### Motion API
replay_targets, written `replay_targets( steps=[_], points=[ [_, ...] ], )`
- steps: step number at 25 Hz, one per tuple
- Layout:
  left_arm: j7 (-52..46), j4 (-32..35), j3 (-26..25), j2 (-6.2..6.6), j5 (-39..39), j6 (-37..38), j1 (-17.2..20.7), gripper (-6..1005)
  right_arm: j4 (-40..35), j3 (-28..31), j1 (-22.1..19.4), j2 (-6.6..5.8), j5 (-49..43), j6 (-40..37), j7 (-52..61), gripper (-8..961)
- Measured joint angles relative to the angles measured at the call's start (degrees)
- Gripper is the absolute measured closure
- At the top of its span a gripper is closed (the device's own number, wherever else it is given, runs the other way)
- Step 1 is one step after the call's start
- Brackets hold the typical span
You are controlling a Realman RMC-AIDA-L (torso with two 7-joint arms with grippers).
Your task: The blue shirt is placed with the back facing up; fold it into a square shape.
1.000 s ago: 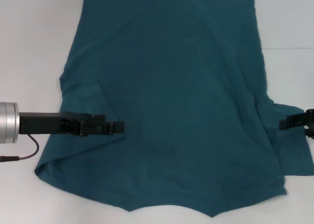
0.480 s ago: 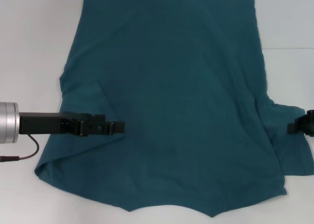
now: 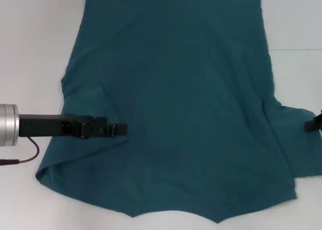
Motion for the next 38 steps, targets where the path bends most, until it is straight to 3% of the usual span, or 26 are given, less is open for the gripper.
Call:
replay_targets(
  steps=[7, 20, 29, 38],
  points=[
    [-0.16, 0.15, -0.31, 0.0, -0.01, 0.05, 0.09, 33, -3.91, -0.08, 0.08, -0.18, -0.05, 1.46, -1.75, 938],
    [-0.76, 0.32, -0.39, 0.0, -0.09, -0.02, 0.24, 34, -4.02, -0.17, 3.61, -0.48, -5.41, 4.18, 1.83, 933],
    [-0.83, 0.33, -0.47, 0.0, -0.09, -0.14, 0.52, 34, -4.05, -0.06, 4.28, -1.67, -5.54, 4.46, 4.85, 929],
    [-1.03, 0.32, -0.46, 0.0, -0.09, -0.19, 0.54, 33, -4.68, -0.09, 4.47, -1.81, -5.54, 4.44, 6.33, 925]
  ],
)
